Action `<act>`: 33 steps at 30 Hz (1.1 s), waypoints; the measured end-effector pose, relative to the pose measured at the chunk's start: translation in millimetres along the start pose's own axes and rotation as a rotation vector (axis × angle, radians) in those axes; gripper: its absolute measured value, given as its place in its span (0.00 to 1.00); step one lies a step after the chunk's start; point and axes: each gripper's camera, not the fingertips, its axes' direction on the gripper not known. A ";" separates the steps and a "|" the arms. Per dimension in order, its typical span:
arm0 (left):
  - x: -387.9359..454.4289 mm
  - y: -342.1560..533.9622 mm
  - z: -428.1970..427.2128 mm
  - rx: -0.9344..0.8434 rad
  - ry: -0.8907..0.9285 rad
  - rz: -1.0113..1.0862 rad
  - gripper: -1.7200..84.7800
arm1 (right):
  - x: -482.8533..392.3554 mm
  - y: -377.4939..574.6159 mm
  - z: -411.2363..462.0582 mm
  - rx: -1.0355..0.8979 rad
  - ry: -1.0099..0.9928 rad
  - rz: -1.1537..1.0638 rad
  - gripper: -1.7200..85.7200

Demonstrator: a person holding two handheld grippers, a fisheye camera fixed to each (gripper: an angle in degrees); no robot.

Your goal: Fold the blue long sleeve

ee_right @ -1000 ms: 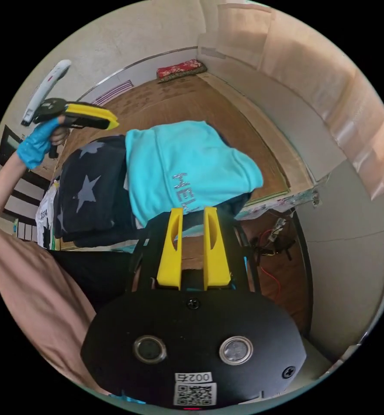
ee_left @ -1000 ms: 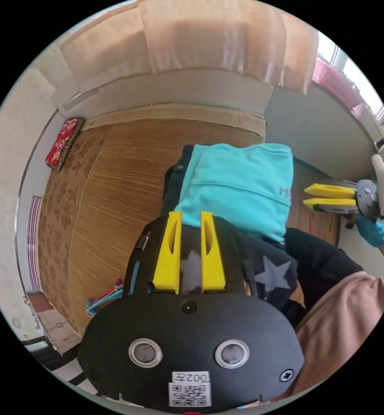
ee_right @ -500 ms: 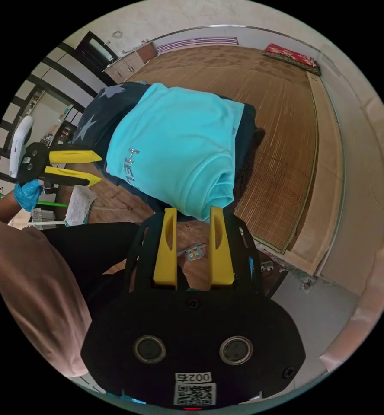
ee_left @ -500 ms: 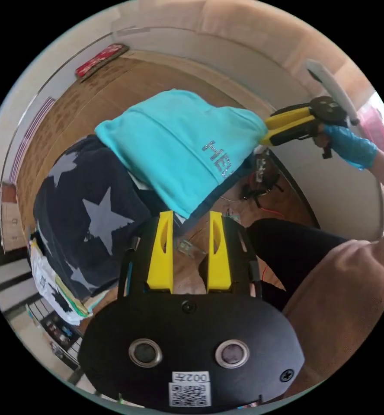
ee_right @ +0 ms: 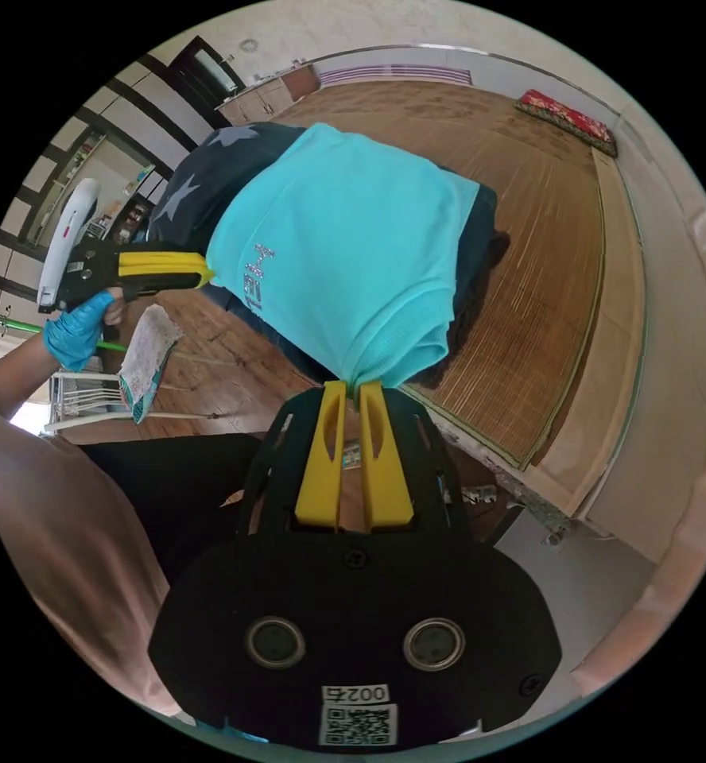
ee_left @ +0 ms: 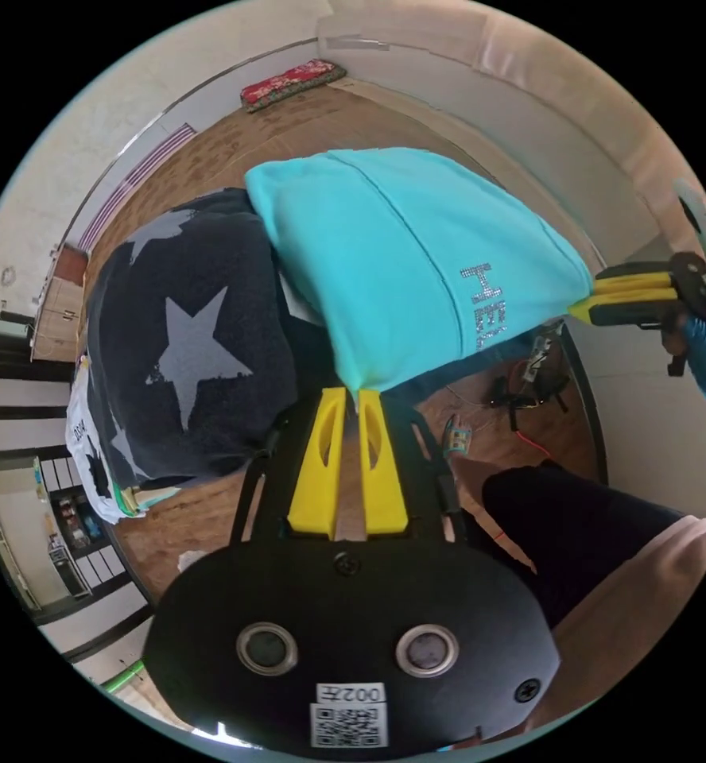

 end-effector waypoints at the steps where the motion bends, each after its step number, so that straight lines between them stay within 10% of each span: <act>1: -0.3 1.3 -0.7 0.003 0.007 0.003 0.02 | 1.3 -4.6 -4.8 -0.004 0.004 -0.022 0.06; 21: -23.2 38.9 20.9 0.098 0.119 -0.089 0.01 | -1.5 -261.8 -29.9 0.158 0.009 -0.220 0.16; 33: -52.7 59.8 38.3 0.133 0.197 -0.013 0.01 | -42.4 -352.2 3.6 0.081 0.201 -0.358 0.02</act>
